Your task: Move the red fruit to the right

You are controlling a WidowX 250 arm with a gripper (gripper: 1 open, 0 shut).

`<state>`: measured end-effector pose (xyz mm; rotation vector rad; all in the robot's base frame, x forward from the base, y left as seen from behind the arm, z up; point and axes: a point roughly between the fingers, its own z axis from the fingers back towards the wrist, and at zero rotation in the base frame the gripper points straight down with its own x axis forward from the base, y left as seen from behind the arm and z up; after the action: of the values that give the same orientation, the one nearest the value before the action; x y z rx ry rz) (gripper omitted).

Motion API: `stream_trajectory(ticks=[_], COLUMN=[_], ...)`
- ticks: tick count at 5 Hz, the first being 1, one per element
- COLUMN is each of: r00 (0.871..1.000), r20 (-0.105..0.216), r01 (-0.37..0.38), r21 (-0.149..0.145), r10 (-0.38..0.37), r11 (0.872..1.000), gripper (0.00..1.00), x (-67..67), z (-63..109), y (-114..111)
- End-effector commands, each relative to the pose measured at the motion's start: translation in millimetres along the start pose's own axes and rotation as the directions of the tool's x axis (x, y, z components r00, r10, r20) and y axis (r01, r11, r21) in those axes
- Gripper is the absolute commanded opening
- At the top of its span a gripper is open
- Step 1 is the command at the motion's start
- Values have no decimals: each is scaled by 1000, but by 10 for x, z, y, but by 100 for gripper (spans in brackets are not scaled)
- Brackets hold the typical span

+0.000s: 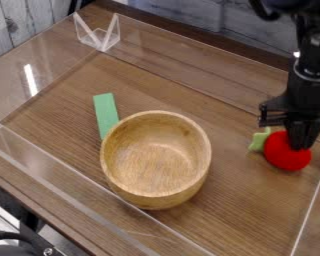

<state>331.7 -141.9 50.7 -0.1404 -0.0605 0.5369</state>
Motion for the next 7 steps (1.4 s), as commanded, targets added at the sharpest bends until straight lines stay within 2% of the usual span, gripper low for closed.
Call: stream_trajectory(ticks=[1, 2, 4, 6, 7], r00=[999, 999, 997, 994, 995], r20=[35, 24, 49, 67, 70], r01=[24, 40, -60, -90, -74], r21=[-41, -35, 1, 24, 29], r10=[-23, -40, 60, 89, 72], r11=[999, 999, 998, 996, 997], gripper=[100, 100, 100, 100, 100], x=[25, -24, 30, 93, 52], z=[111, 80, 156, 159, 156], y=[-89, -44, 108, 145, 136])
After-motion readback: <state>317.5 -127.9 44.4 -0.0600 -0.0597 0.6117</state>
